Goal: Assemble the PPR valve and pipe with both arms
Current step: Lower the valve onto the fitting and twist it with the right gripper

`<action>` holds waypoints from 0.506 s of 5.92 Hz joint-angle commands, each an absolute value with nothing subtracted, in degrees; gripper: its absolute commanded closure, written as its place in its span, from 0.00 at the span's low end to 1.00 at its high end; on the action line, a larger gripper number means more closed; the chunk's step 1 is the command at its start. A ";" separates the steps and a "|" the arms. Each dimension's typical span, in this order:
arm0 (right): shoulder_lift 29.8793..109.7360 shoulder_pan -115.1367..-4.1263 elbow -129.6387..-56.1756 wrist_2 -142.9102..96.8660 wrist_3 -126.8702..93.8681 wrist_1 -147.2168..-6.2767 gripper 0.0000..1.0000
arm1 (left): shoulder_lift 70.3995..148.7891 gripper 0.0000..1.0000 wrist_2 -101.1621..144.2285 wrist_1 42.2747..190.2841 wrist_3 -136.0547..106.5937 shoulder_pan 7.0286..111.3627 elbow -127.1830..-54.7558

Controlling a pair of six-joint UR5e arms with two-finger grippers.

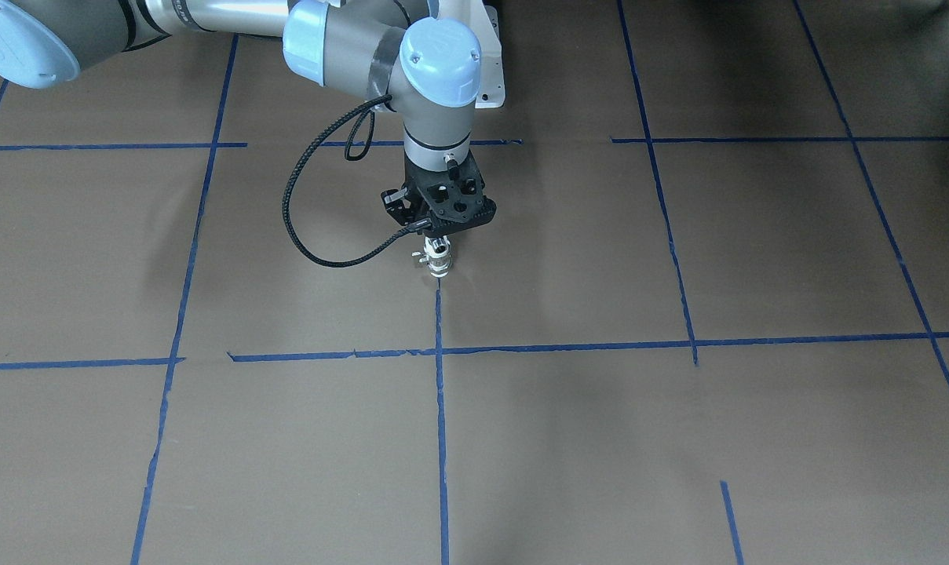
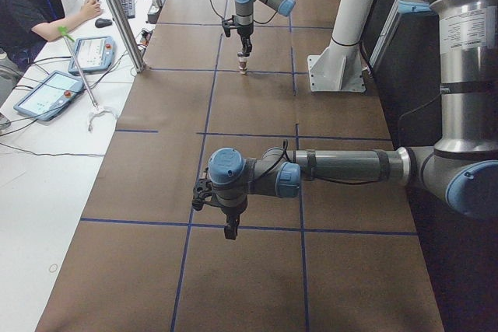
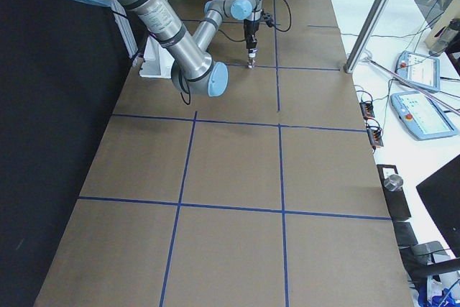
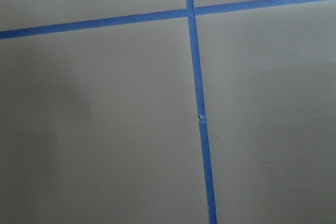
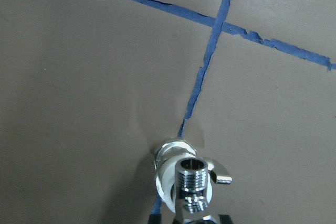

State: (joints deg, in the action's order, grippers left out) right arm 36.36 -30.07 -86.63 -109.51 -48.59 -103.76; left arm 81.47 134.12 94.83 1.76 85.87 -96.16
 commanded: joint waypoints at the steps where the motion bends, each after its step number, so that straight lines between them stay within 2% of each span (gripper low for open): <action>1: 36.39 -30.06 -86.66 -109.51 -48.34 -103.80 0.03 | 81.47 0.00 134.12 94.83 1.76 85.87 -96.15; 3: 35.95 -30.23 -86.75 -109.60 -48.16 -103.80 0.01 | 81.47 0.00 134.12 94.83 1.76 85.87 -96.24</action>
